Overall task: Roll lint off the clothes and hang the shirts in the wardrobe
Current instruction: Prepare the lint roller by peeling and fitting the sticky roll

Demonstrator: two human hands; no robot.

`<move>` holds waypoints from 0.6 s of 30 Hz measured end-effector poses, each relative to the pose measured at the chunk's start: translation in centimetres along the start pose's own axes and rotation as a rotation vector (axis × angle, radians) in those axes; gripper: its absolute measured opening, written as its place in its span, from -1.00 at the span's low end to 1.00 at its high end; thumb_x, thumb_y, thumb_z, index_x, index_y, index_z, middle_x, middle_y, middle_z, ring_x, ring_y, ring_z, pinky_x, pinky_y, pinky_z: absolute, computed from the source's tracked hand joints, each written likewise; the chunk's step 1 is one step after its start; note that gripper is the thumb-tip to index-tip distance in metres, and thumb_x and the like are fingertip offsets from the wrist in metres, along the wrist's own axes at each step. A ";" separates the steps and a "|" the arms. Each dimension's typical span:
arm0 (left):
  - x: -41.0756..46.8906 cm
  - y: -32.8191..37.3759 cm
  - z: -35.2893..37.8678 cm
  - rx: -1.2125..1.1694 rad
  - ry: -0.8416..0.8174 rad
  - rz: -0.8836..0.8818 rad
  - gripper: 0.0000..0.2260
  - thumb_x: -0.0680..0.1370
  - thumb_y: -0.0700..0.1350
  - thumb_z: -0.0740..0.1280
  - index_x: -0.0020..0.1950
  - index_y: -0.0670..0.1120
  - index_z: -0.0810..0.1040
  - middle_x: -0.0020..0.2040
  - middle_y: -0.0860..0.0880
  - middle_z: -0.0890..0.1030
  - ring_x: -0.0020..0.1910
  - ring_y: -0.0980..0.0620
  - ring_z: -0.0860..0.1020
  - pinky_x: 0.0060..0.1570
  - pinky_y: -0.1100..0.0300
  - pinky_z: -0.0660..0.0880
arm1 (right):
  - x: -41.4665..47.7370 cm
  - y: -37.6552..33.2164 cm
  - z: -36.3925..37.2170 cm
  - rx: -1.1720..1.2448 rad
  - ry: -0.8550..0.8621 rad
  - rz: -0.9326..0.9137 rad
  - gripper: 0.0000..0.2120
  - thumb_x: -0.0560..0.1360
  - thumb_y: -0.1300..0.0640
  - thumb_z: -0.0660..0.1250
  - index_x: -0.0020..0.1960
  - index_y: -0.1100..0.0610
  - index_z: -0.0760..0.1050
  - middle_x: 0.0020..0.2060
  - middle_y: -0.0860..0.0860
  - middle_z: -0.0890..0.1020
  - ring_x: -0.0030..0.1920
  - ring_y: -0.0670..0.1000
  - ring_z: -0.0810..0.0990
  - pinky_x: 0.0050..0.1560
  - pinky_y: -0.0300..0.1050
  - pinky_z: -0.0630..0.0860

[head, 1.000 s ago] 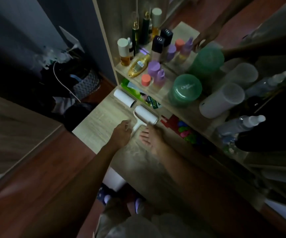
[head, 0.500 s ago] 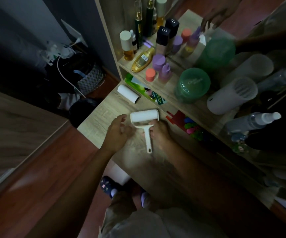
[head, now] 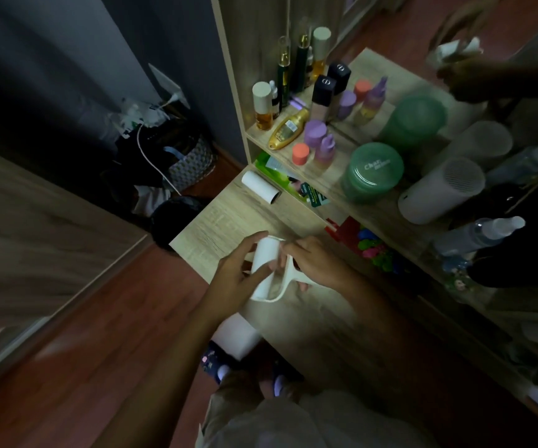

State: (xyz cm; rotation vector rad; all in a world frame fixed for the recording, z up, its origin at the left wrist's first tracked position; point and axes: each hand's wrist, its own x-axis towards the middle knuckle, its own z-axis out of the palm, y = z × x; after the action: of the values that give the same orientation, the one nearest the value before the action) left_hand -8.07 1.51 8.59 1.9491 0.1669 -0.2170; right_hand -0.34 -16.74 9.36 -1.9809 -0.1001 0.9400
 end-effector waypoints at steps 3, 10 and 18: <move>-1.0 0.5 -0.2 -0.022 0.058 0.020 -0.56 0.59 -0.06 0.42 0.45 0.10 0.42 0.25 0.22 0.56 0.08 0.06 0.65 -0.09 0.23 0.61 | -0.9 -1.6 -0.5 -0.032 -0.021 -0.056 -0.70 0.63 0.11 0.21 -0.13 0.25 0.60 -0.36 0.14 0.61 -0.45 0.04 0.65 -0.55 -0.14 0.54; -2.5 2.4 -0.4 -0.121 0.159 0.013 -0.65 0.61 -0.16 0.39 0.36 0.08 0.45 0.22 0.11 0.61 0.16 0.19 0.60 -0.02 0.25 0.60 | -2.3 -3.5 0.3 -0.318 0.113 -0.181 -0.60 0.67 0.00 0.15 -0.14 0.25 0.57 -0.27 0.19 0.63 -0.37 0.11 0.67 -0.45 0.00 0.64; -2.9 4.9 1.5 -0.173 0.374 -0.066 -0.89 0.66 0.10 0.27 0.15 0.16 0.40 -0.19 -0.07 0.69 -0.37 -0.08 0.69 -0.30 -0.11 0.65 | -3.3 -4.8 1.1 -0.567 0.210 -0.418 -0.53 0.68 -0.05 0.08 -0.30 0.16 0.44 -0.42 0.09 0.53 -0.33 0.17 0.59 -0.27 -0.01 0.52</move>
State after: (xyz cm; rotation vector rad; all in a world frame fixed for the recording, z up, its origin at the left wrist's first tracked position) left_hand -9.98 -1.72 13.13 1.7970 0.4801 0.1194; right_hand -2.05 -14.50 14.64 -2.4258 -0.6979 0.4517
